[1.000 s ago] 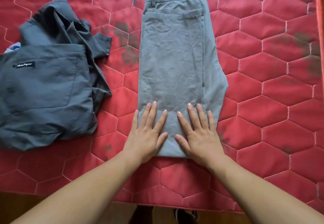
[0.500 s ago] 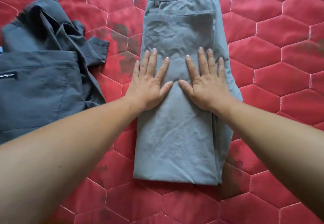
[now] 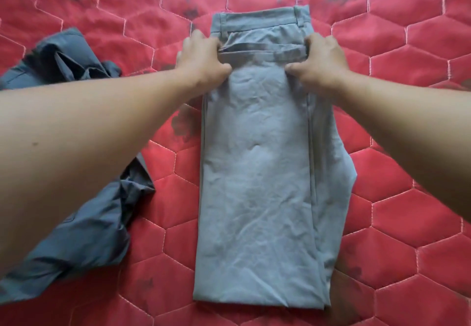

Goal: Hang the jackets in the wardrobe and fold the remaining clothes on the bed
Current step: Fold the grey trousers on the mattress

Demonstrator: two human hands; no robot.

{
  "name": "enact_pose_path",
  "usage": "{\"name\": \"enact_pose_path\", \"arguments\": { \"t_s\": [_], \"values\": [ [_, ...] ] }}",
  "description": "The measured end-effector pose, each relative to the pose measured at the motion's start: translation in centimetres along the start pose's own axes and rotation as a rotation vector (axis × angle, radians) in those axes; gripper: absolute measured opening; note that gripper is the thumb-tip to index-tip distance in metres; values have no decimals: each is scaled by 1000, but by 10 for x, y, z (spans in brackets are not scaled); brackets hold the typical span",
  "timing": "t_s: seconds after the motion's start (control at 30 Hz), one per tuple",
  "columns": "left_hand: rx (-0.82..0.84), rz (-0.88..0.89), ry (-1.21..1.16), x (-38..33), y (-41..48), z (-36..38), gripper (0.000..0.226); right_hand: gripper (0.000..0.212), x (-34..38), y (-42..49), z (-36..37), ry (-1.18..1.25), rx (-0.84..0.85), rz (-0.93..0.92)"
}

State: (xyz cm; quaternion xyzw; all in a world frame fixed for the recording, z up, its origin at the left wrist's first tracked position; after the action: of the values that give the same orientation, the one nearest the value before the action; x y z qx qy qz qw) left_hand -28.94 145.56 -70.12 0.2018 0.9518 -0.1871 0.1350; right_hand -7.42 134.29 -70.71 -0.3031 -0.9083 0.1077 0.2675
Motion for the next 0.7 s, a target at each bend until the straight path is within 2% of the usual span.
{"name": "enact_pose_path", "arguments": {
  "t_s": [0.1,0.17,0.3,0.43,0.5,0.6,0.7],
  "values": [
    [3,20,-334,9,-5,-6,19,36,-4,0,-4,165,7,44],
    [20,47,-484,11,-15,-6,16,31,-1,-3,-7,255,-15,15],
    [34,52,-580,13,-21,-4,11,42,6,-13,-19,428,-65,-42],
    [-63,63,-623,6,22,-36,8,47,28,21,-50,415,-197,-93],
    [-94,8,-554,6,48,-44,24,55,38,45,-57,350,-169,-99],
    [-120,-99,-181,6,40,-31,65,70,31,40,-30,-7,-81,-82],
    [-110,149,24,-14,-8,7,72,70,17,-14,19,-302,-40,-244]
  ]
}}
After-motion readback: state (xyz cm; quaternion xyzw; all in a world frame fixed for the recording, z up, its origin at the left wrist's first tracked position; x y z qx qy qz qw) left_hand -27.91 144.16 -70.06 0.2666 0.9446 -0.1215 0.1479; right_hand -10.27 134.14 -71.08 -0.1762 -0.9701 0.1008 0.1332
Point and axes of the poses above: each hand's wrist, its own y-axis towards the middle knuckle, its own z-axis out of the palm, x = y × z, the point moved 7 cm from there along y, towards the middle knuckle, and after that the axes turned 4 degrees about x, right-handed, at the moved point
